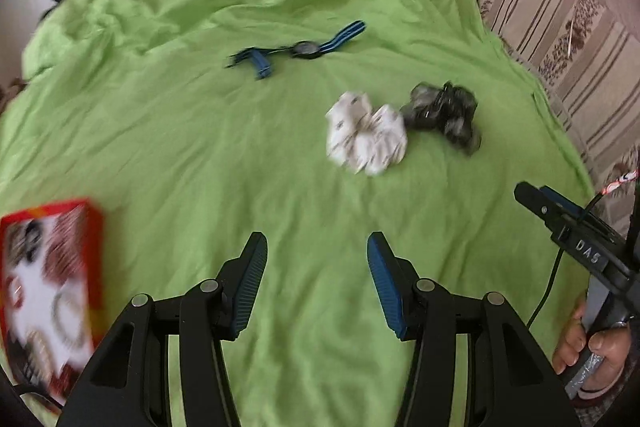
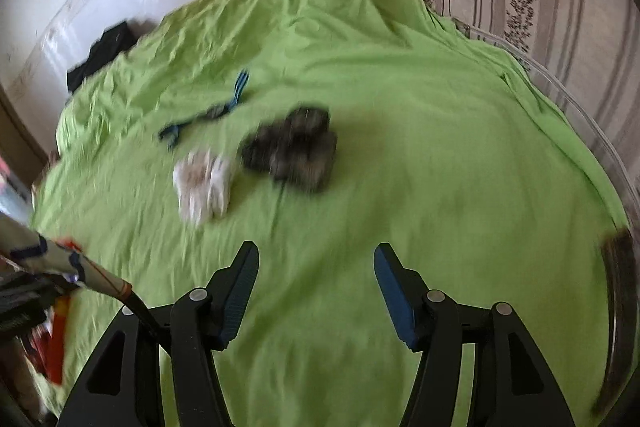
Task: Organize jewelry
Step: 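Grasp the white cherry-print scrunchie with the left tool while the right tool grasps the black sheer scrunchie, then carry the white scrunchie over the tray while the right tool carries the black scrunchie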
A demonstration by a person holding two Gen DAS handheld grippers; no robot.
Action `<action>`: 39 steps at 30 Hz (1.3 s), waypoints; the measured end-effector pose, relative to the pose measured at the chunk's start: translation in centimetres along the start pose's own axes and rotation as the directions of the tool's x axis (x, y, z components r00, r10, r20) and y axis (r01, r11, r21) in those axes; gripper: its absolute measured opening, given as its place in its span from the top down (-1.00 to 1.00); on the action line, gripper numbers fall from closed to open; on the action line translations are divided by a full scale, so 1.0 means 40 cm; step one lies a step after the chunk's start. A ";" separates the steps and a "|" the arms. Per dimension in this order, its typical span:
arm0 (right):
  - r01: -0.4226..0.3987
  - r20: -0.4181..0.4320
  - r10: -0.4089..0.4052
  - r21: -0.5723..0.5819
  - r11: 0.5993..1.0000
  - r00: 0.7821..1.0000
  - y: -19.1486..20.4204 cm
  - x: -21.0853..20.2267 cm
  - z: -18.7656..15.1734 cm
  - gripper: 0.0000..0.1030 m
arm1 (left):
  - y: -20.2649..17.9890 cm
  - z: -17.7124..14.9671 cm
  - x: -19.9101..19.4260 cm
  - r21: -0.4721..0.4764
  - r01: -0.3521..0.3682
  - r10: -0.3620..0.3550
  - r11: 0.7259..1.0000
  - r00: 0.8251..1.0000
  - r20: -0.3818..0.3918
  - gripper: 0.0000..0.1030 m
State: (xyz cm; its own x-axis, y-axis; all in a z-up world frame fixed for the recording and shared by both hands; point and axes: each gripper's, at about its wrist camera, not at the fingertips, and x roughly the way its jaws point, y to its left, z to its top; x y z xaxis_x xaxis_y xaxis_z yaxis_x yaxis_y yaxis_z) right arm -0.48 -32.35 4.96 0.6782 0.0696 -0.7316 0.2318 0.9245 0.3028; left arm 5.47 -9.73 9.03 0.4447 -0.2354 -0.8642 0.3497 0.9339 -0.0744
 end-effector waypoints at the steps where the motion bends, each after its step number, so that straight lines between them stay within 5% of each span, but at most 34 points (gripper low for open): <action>1: -0.005 0.004 0.005 0.006 1.000 1.000 -0.006 0.009 0.017 -0.36 | -0.008 0.026 0.028 -0.005 0.027 -0.027 1.000 1.000 0.004 0.01; 4: -0.028 0.021 0.027 0.043 0.999 0.999 -0.026 0.055 0.089 -0.53 | -0.020 0.078 0.101 -0.019 0.061 -0.061 0.998 0.998 -0.002 0.01; 9: -0.099 -0.022 0.102 0.130 0.987 0.995 -0.047 0.166 0.165 -0.55 | -0.010 0.147 0.241 -0.108 0.151 -0.156 0.983 0.987 -0.040 0.01; 17: -0.100 -0.080 0.111 0.130 0.987 0.991 -0.030 0.288 0.177 -0.53 | -0.045 0.190 0.330 -0.075 0.210 -0.215 0.975 0.974 -0.067 0.01; 18: -0.084 -0.085 0.095 0.118 0.989 0.992 -0.027 0.295 0.174 -0.46 | -0.059 0.186 0.336 -0.051 0.204 -0.208 0.978 0.975 -0.076 0.01; 20: -0.067 -0.104 0.076 0.093 0.993 0.992 -0.017 0.310 0.166 0.30 | -0.076 0.183 0.345 -0.022 0.190 -0.192 0.981 0.977 -0.089 0.35; 21: -0.069 -0.115 0.079 0.089 0.994 0.990 -0.015 0.314 0.162 0.39 | -0.081 0.179 0.348 -0.018 0.185 -0.186 0.983 0.977 -0.105 0.77; 22: -0.071 -0.114 0.082 0.090 0.993 0.990 -0.012 0.312 0.161 0.46 | -0.081 0.177 0.344 -0.023 0.184 -0.185 0.983 0.977 -0.107 0.77; 32: -0.145 -0.049 0.150 0.101 0.984 0.987 0.024 0.111 0.127 0.61 | -0.040 0.122 0.080 -0.059 0.209 -0.208 0.976 0.978 0.012 0.79; 39: -0.183 -0.042 0.186 0.051 0.982 0.982 0.100 -0.028 0.052 0.61 | 0.036 -0.023 -0.139 -0.076 0.184 -0.178 0.980 0.981 0.080 0.79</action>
State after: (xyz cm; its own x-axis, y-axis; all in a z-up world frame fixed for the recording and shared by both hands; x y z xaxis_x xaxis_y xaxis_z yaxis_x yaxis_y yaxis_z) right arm 1.15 -29.50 8.28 0.6796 0.2555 -0.6876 0.1384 0.8759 0.4623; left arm 2.75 -6.82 13.26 0.4396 -0.4189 -0.7945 0.3621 0.8922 -0.2700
